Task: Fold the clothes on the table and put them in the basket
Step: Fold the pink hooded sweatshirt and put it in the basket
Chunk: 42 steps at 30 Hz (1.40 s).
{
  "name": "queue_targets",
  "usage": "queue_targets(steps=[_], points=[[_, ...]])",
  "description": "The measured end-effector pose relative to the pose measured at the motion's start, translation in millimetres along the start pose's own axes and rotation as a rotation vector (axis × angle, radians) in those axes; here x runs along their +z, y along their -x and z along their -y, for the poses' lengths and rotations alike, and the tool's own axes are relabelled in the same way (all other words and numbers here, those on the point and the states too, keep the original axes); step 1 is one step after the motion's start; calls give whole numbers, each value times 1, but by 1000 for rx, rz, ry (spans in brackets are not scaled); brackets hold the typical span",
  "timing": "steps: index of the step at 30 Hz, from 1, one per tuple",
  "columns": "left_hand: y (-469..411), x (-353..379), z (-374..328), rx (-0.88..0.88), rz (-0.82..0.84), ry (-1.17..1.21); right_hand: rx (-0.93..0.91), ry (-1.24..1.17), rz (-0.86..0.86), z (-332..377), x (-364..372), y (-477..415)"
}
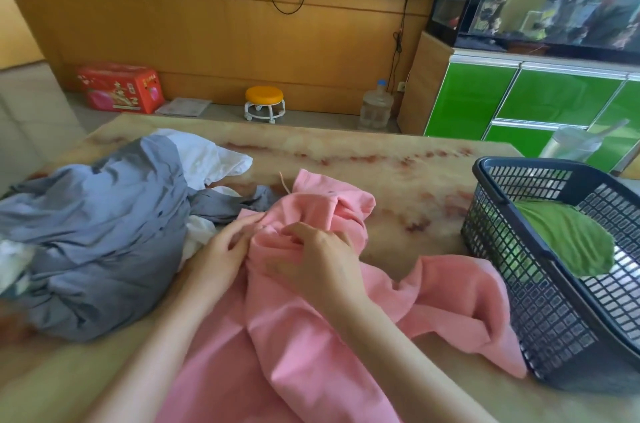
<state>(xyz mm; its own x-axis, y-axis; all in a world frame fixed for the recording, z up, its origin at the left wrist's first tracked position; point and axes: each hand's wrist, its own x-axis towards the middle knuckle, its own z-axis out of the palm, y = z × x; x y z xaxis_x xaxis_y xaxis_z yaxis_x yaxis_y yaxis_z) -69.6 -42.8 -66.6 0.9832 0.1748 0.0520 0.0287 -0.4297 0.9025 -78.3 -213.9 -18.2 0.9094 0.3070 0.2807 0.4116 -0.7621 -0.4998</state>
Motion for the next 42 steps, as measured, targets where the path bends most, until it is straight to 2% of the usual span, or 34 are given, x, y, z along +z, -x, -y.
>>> queue_targets(steps=[4,7,10,12,14,16,18,20,22,24,26,27,29,32,34,35,37,40,42], points=[[-2,-4,10,9,-24,-56,-90,107,-195,-6,2,-3],[-5,-12,37,-57,85,-243,-73,338,-257,-33,-33,-10],[0,-5,33,9,117,-409,238,405,-32,-76,-73,-14],[0,4,26,2,88,-358,408,473,63,-101,-85,-11],[-5,10,16,0,69,-332,485,532,187,-119,-84,-6],[-15,13,12,51,48,-316,491,418,236,-129,-87,-6],[-24,20,6,112,39,-363,472,109,178,-123,-93,-9],[-32,29,1,43,95,-463,405,-108,138,-106,-92,-13],[-38,39,2,-64,179,-517,415,-104,173,-88,-79,-15],[-41,43,9,-99,187,-557,415,90,207,-79,-60,-16],[-38,42,10,-70,184,-602,375,250,126,-81,-45,-17],[-37,39,8,-63,171,-593,370,221,62,-85,-41,-17],[-34,25,-1,-81,49,-473,385,62,-61,-91,-38,-18],[-34,-20,-19,-47,-244,-288,377,-151,-319,-96,-52,-29],[-34,-56,-31,4,-421,-265,362,-230,-456,-100,-63,-39],[-34,-71,-31,4,-461,-288,364,-236,-469,-104,-64,-43],[-34,-86,-23,-32,-442,-380,383,-174,-376,-112,-57,-45],[-28,-77,0,-132,-295,-581,453,-33,-142,-121,-31,-35],[-22,-62,8,-214,-198,-638,463,-15,-64,-123,-20,-30]])
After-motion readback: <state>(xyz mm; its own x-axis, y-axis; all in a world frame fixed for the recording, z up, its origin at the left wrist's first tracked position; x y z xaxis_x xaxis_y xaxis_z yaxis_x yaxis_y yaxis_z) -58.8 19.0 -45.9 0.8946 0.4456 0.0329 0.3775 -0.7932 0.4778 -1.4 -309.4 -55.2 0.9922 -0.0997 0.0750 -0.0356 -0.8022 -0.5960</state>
